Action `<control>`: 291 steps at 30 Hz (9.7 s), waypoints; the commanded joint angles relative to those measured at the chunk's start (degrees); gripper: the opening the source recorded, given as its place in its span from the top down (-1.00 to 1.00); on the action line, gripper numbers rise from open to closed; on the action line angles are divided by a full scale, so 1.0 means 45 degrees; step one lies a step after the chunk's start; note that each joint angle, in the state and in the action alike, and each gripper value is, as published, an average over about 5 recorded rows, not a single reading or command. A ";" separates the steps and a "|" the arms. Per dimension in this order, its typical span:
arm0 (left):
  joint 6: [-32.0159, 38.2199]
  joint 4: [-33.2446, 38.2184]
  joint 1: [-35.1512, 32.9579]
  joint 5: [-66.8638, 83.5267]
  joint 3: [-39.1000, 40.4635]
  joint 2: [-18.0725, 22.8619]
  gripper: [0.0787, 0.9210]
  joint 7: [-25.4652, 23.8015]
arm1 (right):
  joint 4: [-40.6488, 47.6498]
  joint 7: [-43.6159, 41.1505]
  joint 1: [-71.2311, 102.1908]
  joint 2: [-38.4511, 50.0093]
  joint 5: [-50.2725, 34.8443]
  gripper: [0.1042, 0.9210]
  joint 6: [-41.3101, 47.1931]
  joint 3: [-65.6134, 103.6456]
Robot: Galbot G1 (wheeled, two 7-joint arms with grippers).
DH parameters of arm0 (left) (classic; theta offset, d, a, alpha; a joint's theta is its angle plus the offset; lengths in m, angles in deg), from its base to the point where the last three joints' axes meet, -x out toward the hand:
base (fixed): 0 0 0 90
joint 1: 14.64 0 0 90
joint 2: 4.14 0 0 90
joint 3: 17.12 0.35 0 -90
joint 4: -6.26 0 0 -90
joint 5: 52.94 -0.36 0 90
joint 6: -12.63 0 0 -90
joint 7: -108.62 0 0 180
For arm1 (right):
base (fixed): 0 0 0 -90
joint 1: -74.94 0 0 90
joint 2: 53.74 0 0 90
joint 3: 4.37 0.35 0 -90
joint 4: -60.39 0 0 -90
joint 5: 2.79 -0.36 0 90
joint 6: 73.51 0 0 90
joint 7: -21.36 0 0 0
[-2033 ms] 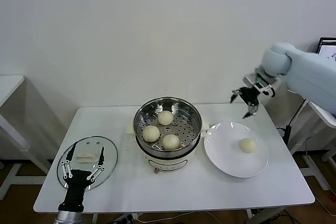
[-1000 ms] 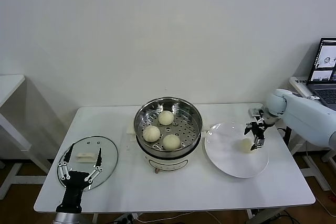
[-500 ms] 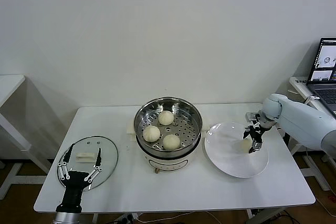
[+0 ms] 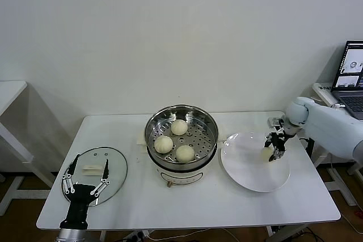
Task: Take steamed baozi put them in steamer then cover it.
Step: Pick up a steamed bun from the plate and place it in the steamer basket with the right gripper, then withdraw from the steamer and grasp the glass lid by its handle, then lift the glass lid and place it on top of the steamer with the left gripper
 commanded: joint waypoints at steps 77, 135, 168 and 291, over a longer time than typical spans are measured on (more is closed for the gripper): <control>0.0063 0.0035 0.0138 -0.0108 -0.0114 -0.0085 -0.77 0.0136 | -0.5163 0.0616 -0.5085 -0.3073 -0.3634 -0.76 0.1869 -0.2509; -0.3142 -0.5775 0.2292 -1.2844 -0.0673 -0.1674 -0.77 0.2148 | -0.8646 1.6036 2.0299 -0.4589 -0.1792 -0.76 -0.5376 2.0970; -0.3538 -0.7424 0.4710 -1.3245 -0.0216 -0.1469 -0.77 0.2394 | -0.8032 1.5643 2.0358 -0.5022 -0.0943 -0.76 -0.5683 2.1043; -1.2017 -0.3548 0.9697 -1.8345 0.8574 0.3219 0.74 -0.5557 | -0.7236 1.6090 1.9753 -0.5383 -0.0221 -0.76 -0.5608 2.1661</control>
